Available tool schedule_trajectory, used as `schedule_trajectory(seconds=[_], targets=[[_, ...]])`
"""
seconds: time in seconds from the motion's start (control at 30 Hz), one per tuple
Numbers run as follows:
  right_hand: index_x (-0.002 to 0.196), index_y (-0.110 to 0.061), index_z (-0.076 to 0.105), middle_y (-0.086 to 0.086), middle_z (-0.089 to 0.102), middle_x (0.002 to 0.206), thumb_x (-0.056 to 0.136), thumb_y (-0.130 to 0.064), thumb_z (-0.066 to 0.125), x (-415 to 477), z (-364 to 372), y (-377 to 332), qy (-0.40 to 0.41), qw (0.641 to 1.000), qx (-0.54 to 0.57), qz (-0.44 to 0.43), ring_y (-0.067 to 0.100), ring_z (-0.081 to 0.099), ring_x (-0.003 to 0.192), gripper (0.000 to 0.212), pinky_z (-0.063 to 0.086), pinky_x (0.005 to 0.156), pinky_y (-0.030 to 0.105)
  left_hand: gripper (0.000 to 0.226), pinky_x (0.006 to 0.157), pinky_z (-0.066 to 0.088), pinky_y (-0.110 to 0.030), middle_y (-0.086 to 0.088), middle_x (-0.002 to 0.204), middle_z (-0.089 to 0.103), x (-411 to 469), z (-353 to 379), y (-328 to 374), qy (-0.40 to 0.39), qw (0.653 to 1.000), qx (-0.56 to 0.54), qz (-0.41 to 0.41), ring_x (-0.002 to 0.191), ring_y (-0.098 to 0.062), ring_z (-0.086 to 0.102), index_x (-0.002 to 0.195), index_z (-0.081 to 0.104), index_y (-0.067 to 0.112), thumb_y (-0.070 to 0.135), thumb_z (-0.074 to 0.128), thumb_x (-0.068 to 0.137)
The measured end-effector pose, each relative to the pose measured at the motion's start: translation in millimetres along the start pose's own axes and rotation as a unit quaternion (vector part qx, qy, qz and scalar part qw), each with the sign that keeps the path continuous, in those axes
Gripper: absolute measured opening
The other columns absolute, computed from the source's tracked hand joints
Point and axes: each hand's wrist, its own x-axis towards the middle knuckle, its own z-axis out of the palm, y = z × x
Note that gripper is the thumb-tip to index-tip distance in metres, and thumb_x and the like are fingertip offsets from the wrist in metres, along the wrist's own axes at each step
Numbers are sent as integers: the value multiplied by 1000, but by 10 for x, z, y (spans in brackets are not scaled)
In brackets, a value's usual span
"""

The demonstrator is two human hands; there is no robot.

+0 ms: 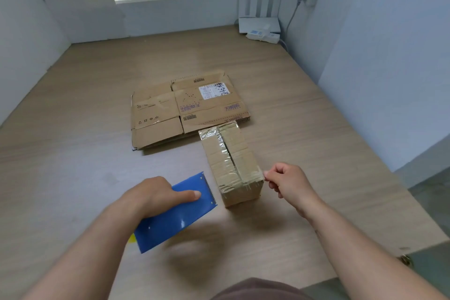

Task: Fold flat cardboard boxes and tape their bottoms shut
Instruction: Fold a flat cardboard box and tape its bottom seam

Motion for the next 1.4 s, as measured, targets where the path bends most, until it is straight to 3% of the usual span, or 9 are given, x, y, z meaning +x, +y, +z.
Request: schedule_trajectory(seconds=[0.13,0.23,0.27,0.37,0.47,0.8,0.97,1.13,1.4], targets=[[67,-16,56,0,58,61,86,-30,61,73,-65,38,-41,994,-58,82,16,48,57,24,32,48,22,67,58,39,-27,3,81,60,69,87,161,4,1000,-11,-2,74,-12,60,78,60,21,85,57,60],[83,-20,51,1,61,87,82,-48,62,58,-75,199,-3,948,-295,121,23,58,85,30,40,67,29,67,57,38,-26,4,80,60,69,82,168,7,1000,-3,-4,73,-11,60,77,59,22,86,56,60],[89,-21,52,-1,62,94,84,-48,60,46,-60,199,37,946,-304,102,24,59,94,29,42,73,30,66,57,38,-26,4,79,60,66,83,168,8,1000,4,-6,73,-11,60,77,59,22,86,55,61],[92,-19,58,-4,58,89,90,-49,52,41,53,55,112,967,-225,-36,23,58,97,30,41,75,31,65,56,38,-26,5,80,59,39,96,195,3,1000,5,-22,73,-11,59,78,58,23,86,54,62],[95,-15,56,0,53,94,90,-46,56,39,254,-94,70,956,-260,-117,23,51,97,31,37,75,30,64,56,38,-28,5,79,57,11,113,242,15,999,23,-32,72,-11,57,78,56,23,85,53,63],[87,-10,49,8,56,97,89,-35,60,79,307,-168,39,964,-244,-98,29,51,95,27,34,71,31,56,61,35,-30,5,72,45,-116,27,530,50,992,84,-79,73,-17,50,75,47,22,78,51,73],[86,-10,48,13,60,99,90,-33,59,95,283,-233,31,965,-247,-86,32,53,95,26,35,71,33,32,74,40,-30,6,76,48,-198,65,511,32,970,228,-72,86,-21,52,92,53,27,58,54,82],[91,-10,50,11,60,100,89,-35,59,115,305,-227,13,966,-247,-74,31,54,93,26,35,69,32,40,62,37,-28,6,78,54,-228,172,-98,58,982,128,-126,70,-12,52,83,51,24,64,46,83],[86,-11,49,6,58,92,89,-36,60,113,298,-220,17,969,-235,-73,25,50,83,27,31,65,31,38,65,39,-29,-4,99,62,-173,737,-404,184,977,30,-104,79,-22,54,108,46,12,47,41,94]])
